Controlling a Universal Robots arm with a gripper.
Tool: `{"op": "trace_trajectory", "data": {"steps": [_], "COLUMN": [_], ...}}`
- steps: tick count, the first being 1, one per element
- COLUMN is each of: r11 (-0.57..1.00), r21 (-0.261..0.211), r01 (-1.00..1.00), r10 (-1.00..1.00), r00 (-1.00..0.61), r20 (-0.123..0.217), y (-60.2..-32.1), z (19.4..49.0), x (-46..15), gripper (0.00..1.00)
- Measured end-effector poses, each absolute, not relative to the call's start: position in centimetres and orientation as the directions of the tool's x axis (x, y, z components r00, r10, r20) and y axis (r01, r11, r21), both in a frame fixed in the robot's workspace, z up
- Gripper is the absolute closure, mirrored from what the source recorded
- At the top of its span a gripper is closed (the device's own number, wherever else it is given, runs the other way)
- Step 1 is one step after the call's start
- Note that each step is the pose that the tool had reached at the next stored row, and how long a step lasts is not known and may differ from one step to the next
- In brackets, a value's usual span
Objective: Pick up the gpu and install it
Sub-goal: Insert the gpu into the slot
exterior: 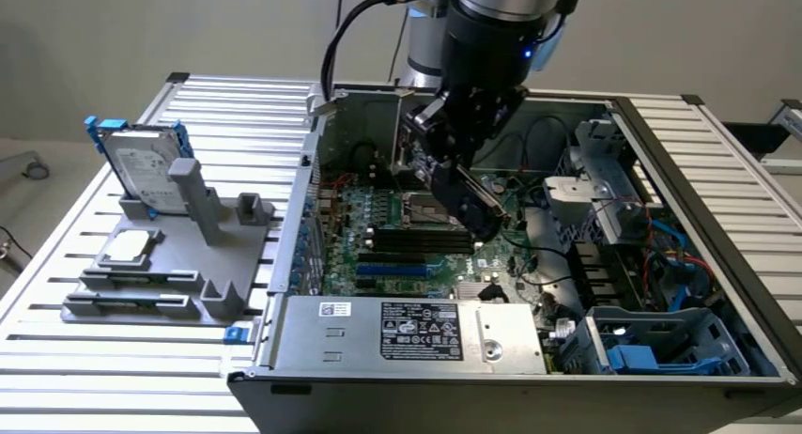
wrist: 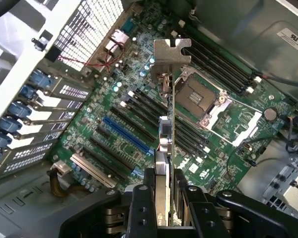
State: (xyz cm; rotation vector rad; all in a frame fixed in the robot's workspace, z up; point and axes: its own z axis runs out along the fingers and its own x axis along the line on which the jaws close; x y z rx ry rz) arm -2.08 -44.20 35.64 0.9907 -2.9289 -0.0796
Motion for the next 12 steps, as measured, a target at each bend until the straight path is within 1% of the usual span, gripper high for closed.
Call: {"op": "trace_trajectory", "data": {"steps": [12], "r11": [0.643], "r21": [0.066], "r01": [-0.763], "r10": [-0.765], "r00": [-0.643], "r20": [0.028], "y": [-44.20], "z": [35.00], "x": [-2.08], "gripper": [0.73]}}
